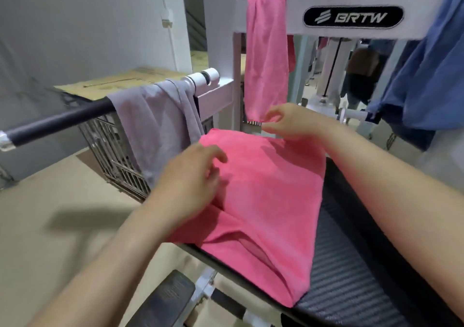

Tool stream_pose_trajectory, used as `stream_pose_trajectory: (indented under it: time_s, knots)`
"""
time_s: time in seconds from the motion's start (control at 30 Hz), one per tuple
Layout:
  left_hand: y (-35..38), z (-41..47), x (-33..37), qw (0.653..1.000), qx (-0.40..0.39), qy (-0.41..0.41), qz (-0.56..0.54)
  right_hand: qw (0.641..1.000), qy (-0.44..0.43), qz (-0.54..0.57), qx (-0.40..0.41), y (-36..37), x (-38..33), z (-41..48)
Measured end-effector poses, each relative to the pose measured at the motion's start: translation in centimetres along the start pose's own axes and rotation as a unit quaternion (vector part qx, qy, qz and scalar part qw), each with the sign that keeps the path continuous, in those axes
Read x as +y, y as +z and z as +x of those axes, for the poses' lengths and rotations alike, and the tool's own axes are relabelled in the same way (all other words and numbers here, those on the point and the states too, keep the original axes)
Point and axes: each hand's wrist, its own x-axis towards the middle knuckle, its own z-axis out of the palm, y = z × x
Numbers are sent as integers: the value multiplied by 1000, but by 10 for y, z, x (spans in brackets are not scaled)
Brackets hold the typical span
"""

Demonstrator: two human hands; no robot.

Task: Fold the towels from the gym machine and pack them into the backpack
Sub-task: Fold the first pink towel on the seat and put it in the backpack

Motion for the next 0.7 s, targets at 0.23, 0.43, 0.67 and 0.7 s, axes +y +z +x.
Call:
stream_pose_trajectory:
  time_s: [0.23,0.43,0.67,0.7]
  knots:
    - [34,-50,103,967,-108,218,81,982,132,-74,-116,-22,71,-38]
    - [43,-52,123,951,-145,188,199,990,85,99,51,5,95,-47]
    - [36,-70,164,891,-319,120,-300,957,146,-226,-110,-53,124,-119]
    - [38,-75,173,864,-344,111,-351,943,163,-253,-140,-58,126,-130]
